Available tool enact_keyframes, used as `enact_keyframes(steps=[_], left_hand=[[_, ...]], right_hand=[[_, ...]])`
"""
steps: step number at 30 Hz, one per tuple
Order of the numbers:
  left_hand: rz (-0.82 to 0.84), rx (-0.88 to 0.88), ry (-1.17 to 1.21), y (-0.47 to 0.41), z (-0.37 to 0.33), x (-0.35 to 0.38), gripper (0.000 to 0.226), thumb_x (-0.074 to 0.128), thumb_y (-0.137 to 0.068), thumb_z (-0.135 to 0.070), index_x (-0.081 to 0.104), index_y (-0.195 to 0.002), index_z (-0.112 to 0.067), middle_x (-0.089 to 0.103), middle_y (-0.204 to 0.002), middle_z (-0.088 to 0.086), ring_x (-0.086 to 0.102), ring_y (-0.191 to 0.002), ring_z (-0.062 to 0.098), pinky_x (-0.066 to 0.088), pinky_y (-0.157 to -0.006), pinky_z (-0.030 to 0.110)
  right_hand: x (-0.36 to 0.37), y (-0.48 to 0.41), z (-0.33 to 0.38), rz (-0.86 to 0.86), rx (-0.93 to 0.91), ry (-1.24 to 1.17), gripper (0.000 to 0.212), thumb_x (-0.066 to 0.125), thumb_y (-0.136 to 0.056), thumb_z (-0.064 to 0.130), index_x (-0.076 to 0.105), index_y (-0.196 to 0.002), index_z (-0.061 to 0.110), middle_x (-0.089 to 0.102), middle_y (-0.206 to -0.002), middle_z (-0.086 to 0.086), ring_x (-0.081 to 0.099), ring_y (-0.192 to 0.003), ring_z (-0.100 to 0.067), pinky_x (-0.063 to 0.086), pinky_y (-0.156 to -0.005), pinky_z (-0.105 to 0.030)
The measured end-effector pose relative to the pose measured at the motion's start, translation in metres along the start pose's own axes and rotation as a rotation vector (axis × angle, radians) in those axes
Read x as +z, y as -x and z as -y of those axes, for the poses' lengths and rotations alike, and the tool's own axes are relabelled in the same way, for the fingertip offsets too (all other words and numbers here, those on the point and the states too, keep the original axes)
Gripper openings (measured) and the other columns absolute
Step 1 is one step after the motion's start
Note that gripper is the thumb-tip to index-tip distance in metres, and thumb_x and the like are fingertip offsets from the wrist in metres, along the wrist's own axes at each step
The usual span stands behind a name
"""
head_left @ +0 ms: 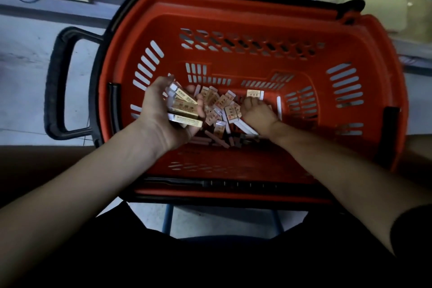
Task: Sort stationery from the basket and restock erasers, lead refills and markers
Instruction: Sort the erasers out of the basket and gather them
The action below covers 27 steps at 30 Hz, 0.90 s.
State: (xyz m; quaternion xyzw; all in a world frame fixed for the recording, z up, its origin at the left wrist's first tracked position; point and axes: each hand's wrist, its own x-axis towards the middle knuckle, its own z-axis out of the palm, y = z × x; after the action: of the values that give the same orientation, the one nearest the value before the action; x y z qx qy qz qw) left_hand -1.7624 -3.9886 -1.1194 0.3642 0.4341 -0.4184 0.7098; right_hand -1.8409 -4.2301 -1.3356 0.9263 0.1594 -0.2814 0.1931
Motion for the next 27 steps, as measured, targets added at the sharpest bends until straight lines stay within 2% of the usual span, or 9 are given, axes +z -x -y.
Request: enact_keyframes(steps=[2, 4, 6, 9, 13, 17, 21, 24, 27], left_hand=[[0.002, 0.003, -0.031, 0.002, -0.001, 0.000, 0.038, 0.060, -0.089, -0.049, 0.069, -0.079, -0.013, 0.072, -0.083, 0.003, 0.066, -0.071, 0.017, 0.055, -0.076, 0.027], [0.023, -0.004, -0.054, 0.006, -0.001, 0.004, 0.038, 0.061, -0.088, -0.050, 0.066, -0.077, -0.014, 0.069, -0.080, 0.004, 0.064, -0.065, 0.017, 0.053, -0.063, 0.025], [0.057, 0.001, -0.073, 0.010, 0.000, 0.008, 0.039, 0.063, -0.087, -0.051, 0.063, -0.074, -0.014, 0.066, -0.078, 0.005, 0.061, -0.062, 0.017, 0.048, -0.058, 0.023], [0.123, 0.026, -0.134, 0.015, 0.000, 0.018, 0.040, 0.068, -0.085, -0.052, 0.062, -0.071, -0.015, 0.063, -0.076, 0.005, 0.058, -0.060, 0.017, 0.044, -0.055, 0.025], [0.163, 0.096, -0.206, 0.027, -0.007, 0.039, 0.041, 0.065, -0.087, -0.051, 0.059, -0.068, -0.015, 0.059, -0.072, 0.006, 0.056, -0.053, 0.016, 0.038, -0.049, 0.022], [0.242, 0.151, -0.144, 0.049, -0.018, 0.063, 0.038, 0.057, -0.093, -0.043, 0.058, -0.067, -0.014, 0.058, -0.067, 0.004, 0.055, -0.043, 0.015, 0.032, -0.044, 0.016], [0.375, 0.203, -0.066, 0.072, -0.024, 0.080, 0.029, 0.057, -0.093, -0.041, 0.055, -0.077, -0.017, 0.051, -0.083, -0.001, 0.058, -0.046, 0.012, 0.032, -0.042, 0.015], [0.497, 0.247, -0.090, 0.097, -0.027, 0.091, 0.038, 0.052, -0.097, -0.044, 0.061, -0.081, -0.012, 0.054, -0.072, 0.002, 0.053, -0.040, 0.011, 0.032, -0.039, 0.017], [0.571, 0.304, -0.099, 0.125, -0.030, 0.102, 0.044, 0.048, -0.099, -0.047, 0.067, -0.084, -0.010, 0.061, -0.063, 0.003, 0.051, -0.041, 0.012, 0.034, -0.041, 0.019]], right_hand=[[-0.025, 0.007, -0.004, 0.006, 0.080, -0.167, 0.041, 0.042, -0.072, 0.011, 0.079, -0.088, 0.021, 0.071, -0.087, 0.000, 0.068, -0.080, -0.018, 0.052, -0.069, -0.028], [-0.039, 0.012, -0.008, -0.086, 0.193, -0.287, 0.036, 0.050, -0.085, 0.006, 0.074, -0.110, 0.017, 0.068, -0.112, -0.008, 0.065, -0.105, -0.027, 0.052, -0.085, -0.035], [-0.046, 0.017, -0.015, -0.123, 0.263, -0.522, 0.031, 0.057, -0.091, 0.006, 0.069, -0.118, 0.015, 0.066, -0.122, -0.013, 0.063, -0.114, -0.034, 0.051, -0.087, -0.037], [-0.074, 0.030, -0.026, -0.231, 0.359, -0.869, 0.030, 0.067, -0.089, 0.007, 0.071, -0.117, 0.018, 0.073, -0.113, -0.010, 0.069, -0.104, -0.030, 0.046, -0.076, -0.025], [-0.150, 0.057, -0.042, -0.581, 0.420, -1.282, 0.014, 0.081, -0.086, 0.021, 0.073, -0.097, 0.021, 0.068, -0.076, 0.005, 0.060, -0.065, -0.010, 0.044, -0.060, -0.026], [-0.245, 0.103, -0.061, -0.812, 0.333, -1.660, 0.018, 0.081, -0.085, 0.009, 0.068, -0.095, 0.016, 0.069, -0.079, -0.003, 0.066, -0.068, -0.013, 0.058, -0.058, -0.030], [-0.310, 0.148, -0.062, -0.977, 0.242, -1.695, 0.016, 0.079, -0.086, 0.008, 0.070, -0.099, 0.011, 0.070, -0.081, -0.004, 0.068, -0.071, -0.012, 0.060, -0.064, -0.029], [-0.341, 0.167, -0.053, -1.120, 0.209, -1.529, 0.012, 0.080, -0.086, 0.014, 0.072, -0.096, 0.016, 0.072, -0.078, 0.002, 0.069, -0.070, -0.009, 0.055, -0.064, -0.024], [-0.364, 0.172, -0.047, -1.169, 0.232, -1.463, 0.010, 0.080, -0.087, 0.017, 0.074, -0.095, 0.017, 0.071, -0.076, 0.003, 0.070, -0.067, -0.010, 0.057, -0.059, -0.029]])
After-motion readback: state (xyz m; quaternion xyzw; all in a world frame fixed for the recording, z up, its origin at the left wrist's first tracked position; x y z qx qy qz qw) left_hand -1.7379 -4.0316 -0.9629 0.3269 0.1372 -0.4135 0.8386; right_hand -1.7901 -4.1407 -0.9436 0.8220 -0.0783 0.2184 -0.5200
